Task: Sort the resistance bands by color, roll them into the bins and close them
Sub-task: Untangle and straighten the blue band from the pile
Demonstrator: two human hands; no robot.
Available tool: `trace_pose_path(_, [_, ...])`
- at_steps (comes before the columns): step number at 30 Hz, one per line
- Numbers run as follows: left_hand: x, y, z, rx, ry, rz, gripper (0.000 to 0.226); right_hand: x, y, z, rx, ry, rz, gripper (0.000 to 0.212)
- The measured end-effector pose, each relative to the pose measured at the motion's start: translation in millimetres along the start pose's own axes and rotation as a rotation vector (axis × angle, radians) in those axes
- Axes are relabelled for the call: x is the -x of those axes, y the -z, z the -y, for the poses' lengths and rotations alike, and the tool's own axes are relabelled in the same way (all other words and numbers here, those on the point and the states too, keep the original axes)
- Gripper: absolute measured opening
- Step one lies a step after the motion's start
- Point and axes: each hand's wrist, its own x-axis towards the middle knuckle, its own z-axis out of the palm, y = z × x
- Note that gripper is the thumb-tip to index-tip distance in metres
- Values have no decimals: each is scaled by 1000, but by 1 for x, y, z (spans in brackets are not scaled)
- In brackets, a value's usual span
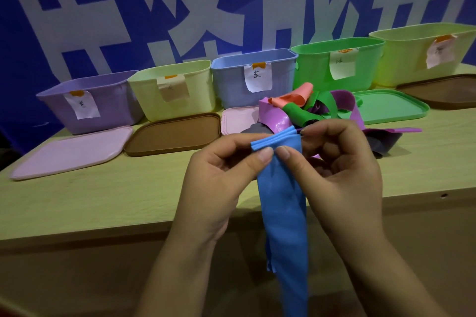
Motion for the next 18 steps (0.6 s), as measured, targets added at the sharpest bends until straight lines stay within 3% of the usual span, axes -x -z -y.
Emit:
trace_pose_path(5, [1, 4, -2, 18, -3, 17, 23, 1, 1, -1, 127, 109, -9, 22])
trace_pose_path(10, [2, 12, -6, -46, -56, 77, 24, -5, 8, 1, 228, 235, 131, 17])
trace_pose_path(18, [4, 12, -10, -94, -110, 132, 31, -13, 17, 8, 8, 28, 289, 15])
